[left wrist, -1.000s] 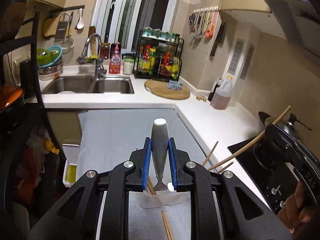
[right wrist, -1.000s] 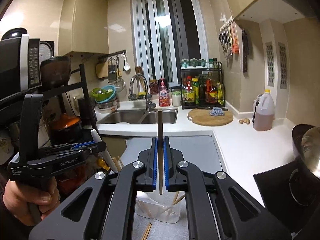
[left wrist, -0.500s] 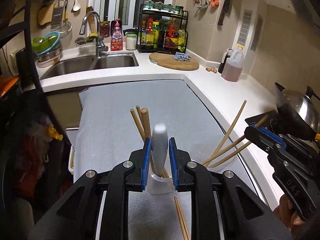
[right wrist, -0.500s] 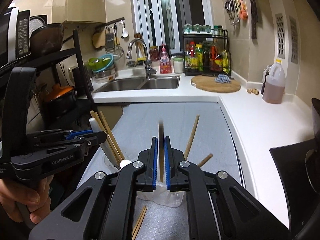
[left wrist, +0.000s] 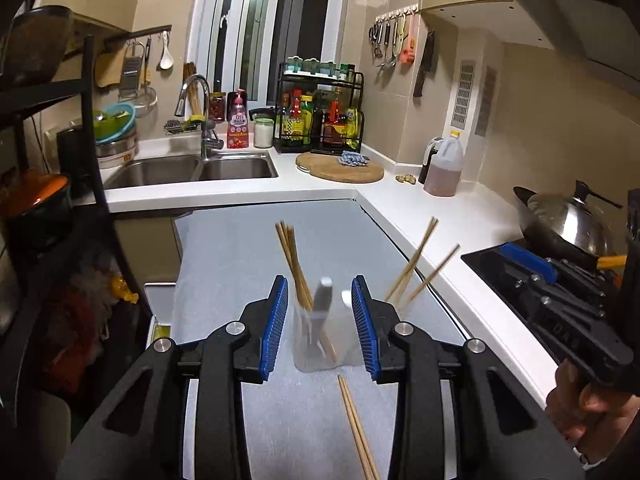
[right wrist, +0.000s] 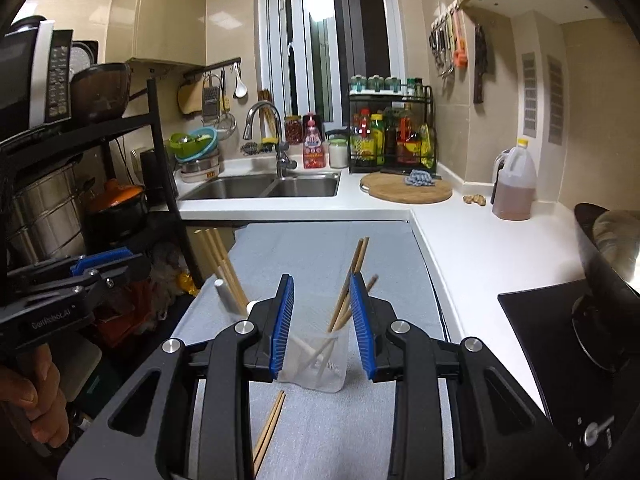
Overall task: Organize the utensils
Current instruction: 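Move the right tool to the last two chopsticks while the left tool withdraws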
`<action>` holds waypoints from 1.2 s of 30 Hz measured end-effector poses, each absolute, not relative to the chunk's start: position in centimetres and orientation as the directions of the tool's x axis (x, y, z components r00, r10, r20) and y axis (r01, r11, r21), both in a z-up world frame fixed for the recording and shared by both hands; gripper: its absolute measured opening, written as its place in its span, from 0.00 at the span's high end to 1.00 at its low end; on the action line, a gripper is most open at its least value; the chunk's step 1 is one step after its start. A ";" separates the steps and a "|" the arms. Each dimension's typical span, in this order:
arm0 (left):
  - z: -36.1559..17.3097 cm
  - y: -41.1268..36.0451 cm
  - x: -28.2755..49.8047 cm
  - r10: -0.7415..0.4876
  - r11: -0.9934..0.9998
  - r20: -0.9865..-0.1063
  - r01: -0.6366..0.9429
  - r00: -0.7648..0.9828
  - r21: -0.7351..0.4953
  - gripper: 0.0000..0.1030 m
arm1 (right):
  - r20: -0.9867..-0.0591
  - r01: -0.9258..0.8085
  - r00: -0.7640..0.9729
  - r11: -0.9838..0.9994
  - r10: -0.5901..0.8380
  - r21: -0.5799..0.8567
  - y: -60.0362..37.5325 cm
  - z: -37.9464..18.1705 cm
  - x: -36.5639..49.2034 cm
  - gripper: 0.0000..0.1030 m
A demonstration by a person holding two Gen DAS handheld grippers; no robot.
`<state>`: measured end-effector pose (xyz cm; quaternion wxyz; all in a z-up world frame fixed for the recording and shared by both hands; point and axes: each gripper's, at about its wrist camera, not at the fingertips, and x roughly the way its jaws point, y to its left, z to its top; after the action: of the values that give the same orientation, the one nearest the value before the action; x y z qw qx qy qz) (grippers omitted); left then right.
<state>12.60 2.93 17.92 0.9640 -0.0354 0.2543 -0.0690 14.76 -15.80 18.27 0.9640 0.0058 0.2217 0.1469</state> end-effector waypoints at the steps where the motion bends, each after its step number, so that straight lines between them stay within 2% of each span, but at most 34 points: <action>1: 17.6 2.9 11.9 -0.144 0.989 -0.483 0.112 0.864 -0.095 0.67 | -0.413 -0.285 0.864 0.956 0.289 0.072 -16.0 18.0 13.4 0.70; 4: 15.8 3.0 9.2 -0.119 0.993 -0.473 0.099 0.873 -0.066 0.67 | -0.406 -0.282 0.870 0.958 0.280 0.056 -16.3 16.7 10.1 0.70; 7: 13.6 3.2 7.0 -0.107 0.994 -0.478 0.090 0.872 -0.058 0.67 | -0.408 -0.286 0.867 0.956 0.285 0.062 -16.5 14.9 7.3 0.75; 9: 12.1 3.4 5.8 -0.109 0.994 -0.487 0.090 0.867 -0.064 0.68 | -0.421 -0.292 0.858 0.954 0.294 0.071 -16.2 13.7 6.0 0.89; 12: 9.6 3.7 4.3 -0.102 0.995 -0.502 0.083 0.859 -0.061 0.67 | -0.452 -0.296 0.835 0.949 0.314 0.111 -15.7 11.5 4.2 0.97; 15: 8.1 3.9 3.3 -0.084 0.996 -0.501 0.065 0.861 -0.055 0.67 | -0.479 -0.300 0.815 0.944 0.327 0.135 -14.7 9.0 2.6 0.97; 20: 5.6 4.8 3.0 -0.071 0.995 -0.531 0.021 0.844 -0.099 0.68 | -0.578 -0.321 0.744 0.938 0.335 0.130 -12.0 4.7 2.0 0.93; 30: 5.1 6.1 2.4 -0.068 0.991 -0.523 -0.003 0.849 -0.134 0.68 | -0.705 -0.284 0.645 0.949 0.295 0.137 -9.0 -0.9 4.2 0.91; 33: 5.2 6.1 2.3 -0.072 0.991 -0.520 0.002 0.851 -0.133 0.68 | -0.735 -0.279 0.613 0.950 0.290 0.142 -8.7 -1.9 4.6 0.83; 36: 5.0 6.0 2.3 -0.077 0.991 -0.523 0.006 0.849 -0.136 0.68 | -0.748 -0.291 0.599 0.948 0.287 0.131 -8.3 -2.4 4.6 0.80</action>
<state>2.29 6.02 5.01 0.9593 -0.0648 0.2741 -0.0218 4.65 -8.28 -2.44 0.8940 -0.0023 0.4179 0.1615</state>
